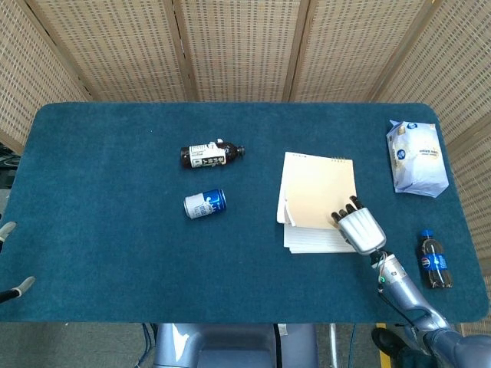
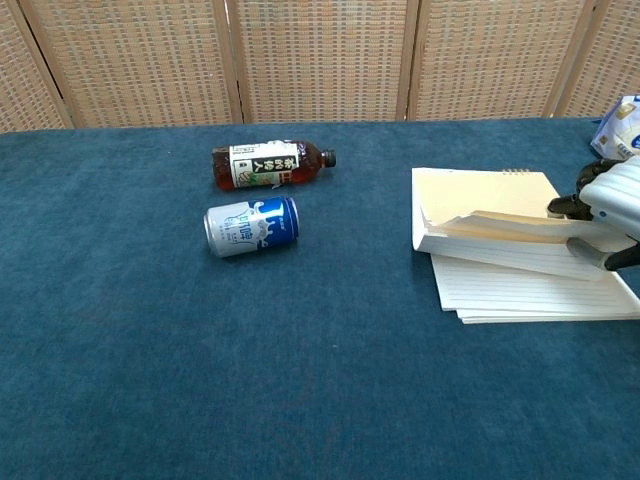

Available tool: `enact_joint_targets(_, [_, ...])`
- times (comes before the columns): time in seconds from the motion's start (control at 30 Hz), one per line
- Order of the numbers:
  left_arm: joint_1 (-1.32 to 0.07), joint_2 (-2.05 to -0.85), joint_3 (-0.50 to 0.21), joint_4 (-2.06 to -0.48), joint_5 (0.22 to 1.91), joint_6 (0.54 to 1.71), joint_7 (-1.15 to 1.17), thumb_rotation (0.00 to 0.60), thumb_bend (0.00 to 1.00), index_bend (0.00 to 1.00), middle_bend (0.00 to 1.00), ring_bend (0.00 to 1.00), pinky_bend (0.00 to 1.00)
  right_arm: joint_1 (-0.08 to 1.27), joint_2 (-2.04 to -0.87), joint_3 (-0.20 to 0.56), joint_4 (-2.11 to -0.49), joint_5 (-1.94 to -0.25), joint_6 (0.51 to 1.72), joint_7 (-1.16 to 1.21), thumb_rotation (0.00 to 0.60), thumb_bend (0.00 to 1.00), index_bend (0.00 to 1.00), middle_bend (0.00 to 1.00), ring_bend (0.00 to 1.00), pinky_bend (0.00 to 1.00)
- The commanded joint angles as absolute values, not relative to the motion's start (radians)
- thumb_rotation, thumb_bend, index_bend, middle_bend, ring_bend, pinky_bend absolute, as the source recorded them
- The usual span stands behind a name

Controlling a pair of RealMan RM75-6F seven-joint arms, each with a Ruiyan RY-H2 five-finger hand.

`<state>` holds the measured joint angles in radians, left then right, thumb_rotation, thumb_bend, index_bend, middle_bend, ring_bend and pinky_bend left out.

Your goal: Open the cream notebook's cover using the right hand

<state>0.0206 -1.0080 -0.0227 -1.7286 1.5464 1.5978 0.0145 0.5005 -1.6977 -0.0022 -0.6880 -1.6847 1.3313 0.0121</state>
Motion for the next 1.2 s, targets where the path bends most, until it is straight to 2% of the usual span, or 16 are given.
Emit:
enact_joint_targets(0.03, [0.021,-1.007,-0.022,-1.728,1.549,1.599,0.013,0.600,0.00,0.00,0.00,0.00,0.00,0.492,-1.677,-0.025,-0.702,-1.707,1.359,0.047,0.600,0.65,0.62,0.65,0.49,0.25])
enact_joint_targets(0.7, [0.029,-1.001,-0.014,-1.725,1.567,1.615,-0.006,0.600,0.00,0.00,0.00,0.00,0.00,0.427,-1.466,-0.196,-0.950,-1.906,1.557,0.111,0.600,0.66,0.63,0.66,0.49,0.25])
enact_joint_targets(1.07, [0.030,-1.001,-0.012,-1.725,1.571,1.617,-0.006,0.600,0.00,0.00,0.00,0.00,0.00,0.405,-1.380,-0.249,-1.007,-2.010,1.668,0.102,0.600,0.66,0.63,0.66,0.49,0.25])
enact_joint_targets(1.2, [0.029,-1.003,-0.011,-1.726,1.571,1.614,0.001,0.600,0.00,0.00,0.00,0.00,0.00,0.412,-1.355,-0.227,-1.047,-1.998,1.679,0.123,0.600,0.66,0.63,0.66,0.49,0.25])
